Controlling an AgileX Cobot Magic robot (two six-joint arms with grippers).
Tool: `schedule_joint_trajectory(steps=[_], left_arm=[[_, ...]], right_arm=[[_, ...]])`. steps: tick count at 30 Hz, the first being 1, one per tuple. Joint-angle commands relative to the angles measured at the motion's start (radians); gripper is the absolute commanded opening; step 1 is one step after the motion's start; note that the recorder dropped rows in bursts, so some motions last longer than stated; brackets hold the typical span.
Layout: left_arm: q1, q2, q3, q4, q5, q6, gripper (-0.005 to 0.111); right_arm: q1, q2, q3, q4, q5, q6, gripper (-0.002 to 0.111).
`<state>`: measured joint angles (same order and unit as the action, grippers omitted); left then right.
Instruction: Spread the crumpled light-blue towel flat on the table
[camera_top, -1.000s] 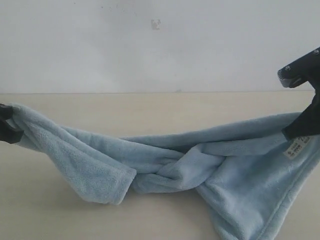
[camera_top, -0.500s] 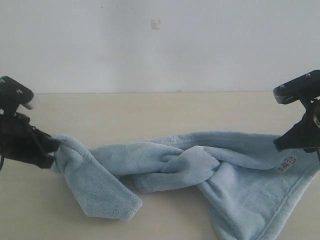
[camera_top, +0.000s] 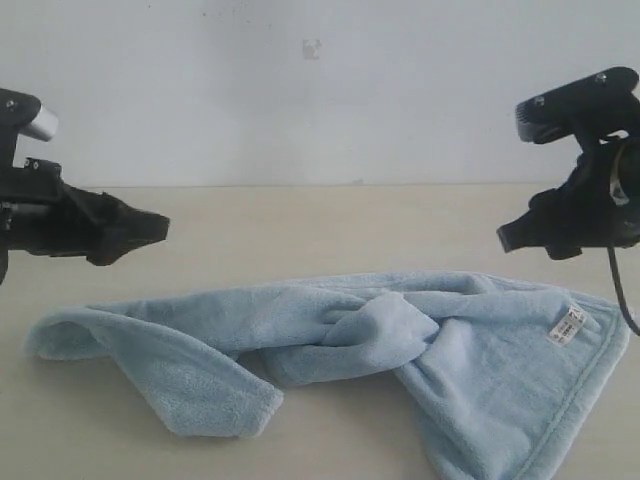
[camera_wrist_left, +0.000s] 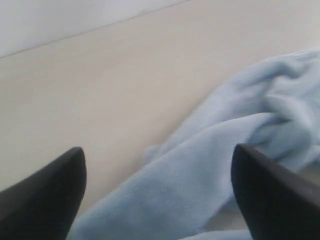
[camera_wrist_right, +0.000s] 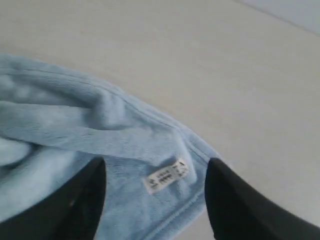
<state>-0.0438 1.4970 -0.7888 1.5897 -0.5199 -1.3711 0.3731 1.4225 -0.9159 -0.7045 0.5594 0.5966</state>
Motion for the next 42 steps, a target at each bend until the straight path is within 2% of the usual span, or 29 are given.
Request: schedule_joint_trajectory(steps=[1,4,7,9,13,19,21,24,26,27,28,30,31,34,36,37,38,39,41,42], left_arm=[[-0.080,0.021,-0.003,-0.007,-0.337,0.031,0.075],[-0.160,0.067,-0.003,0.064,-0.334,0.122,0.075],[-0.233,0.132,0.011,0.104,-0.212,0.140,0.075],[-0.276,0.178,0.023,0.139,-0.156,0.174,0.075],[-0.334,0.207,0.023,0.155,-0.137,0.313,0.075],[-0.341,0.251,0.028,0.155,-0.023,0.379,0.075],[-0.341,0.297,0.028,0.155,0.039,0.417,0.075],[-0.341,0.342,0.028,0.155,0.048,0.495,0.075],[-0.341,0.353,0.028,0.155,0.119,0.472,0.073],[-0.341,0.353,0.028,0.155,0.163,0.423,0.066],[-0.341,0.350,0.028,0.155,0.188,0.396,0.054],[-0.341,0.316,0.028,0.155,0.211,0.386,0.019],[-0.341,0.291,0.028,0.155,0.216,0.363,0.007],[-0.341,0.191,0.028,0.155,0.291,0.285,0.004],[-0.341,0.099,0.028,0.155,0.404,0.188,0.004],[-0.336,0.001,0.035,0.155,0.555,0.075,0.004],[-0.336,-0.050,0.047,0.155,0.646,0.052,0.004],[-0.336,-0.135,0.076,0.129,0.820,0.073,0.004],[-0.336,-0.242,0.120,0.010,1.063,0.176,0.004],[-0.336,-0.261,0.132,-0.028,1.085,0.191,0.004]], right_arm=[[0.089,-0.014,-0.003,0.213,0.000,-0.231,0.057],[0.117,0.042,-0.003,0.467,0.039,-0.409,0.057],[0.136,0.128,-0.003,0.692,0.106,-0.548,0.057],[0.146,0.174,-0.003,0.745,0.126,-0.569,0.057],[0.156,0.214,-0.003,0.753,0.116,-0.565,0.057],[0.156,0.214,-0.003,0.762,0.016,-0.522,0.057],[0.156,0.214,-0.003,0.770,0.012,-0.516,0.057],[0.156,0.214,-0.003,0.770,0.020,-0.516,0.057],[0.156,0.214,-0.003,0.770,0.022,-0.516,0.057],[0.156,0.214,-0.003,0.770,0.024,-0.516,0.057],[0.156,0.214,-0.003,0.770,0.027,-0.518,0.057],[0.156,0.214,-0.003,0.770,0.036,-0.531,0.057],[0.156,0.214,-0.003,0.770,0.041,-0.540,0.057],[0.156,0.214,-0.003,0.760,0.055,-0.561,0.057],[0.156,0.214,-0.003,0.743,0.065,-0.561,0.057],[0.156,0.214,-0.003,0.731,0.067,-0.561,0.057],[0.156,0.214,-0.003,0.722,0.071,-0.561,0.057],[0.156,0.214,-0.003,0.718,0.073,-0.563,0.057],[0.156,0.214,-0.003,0.718,0.069,-0.562,0.057],[0.156,0.214,-0.003,0.718,0.061,-0.562,0.057]])
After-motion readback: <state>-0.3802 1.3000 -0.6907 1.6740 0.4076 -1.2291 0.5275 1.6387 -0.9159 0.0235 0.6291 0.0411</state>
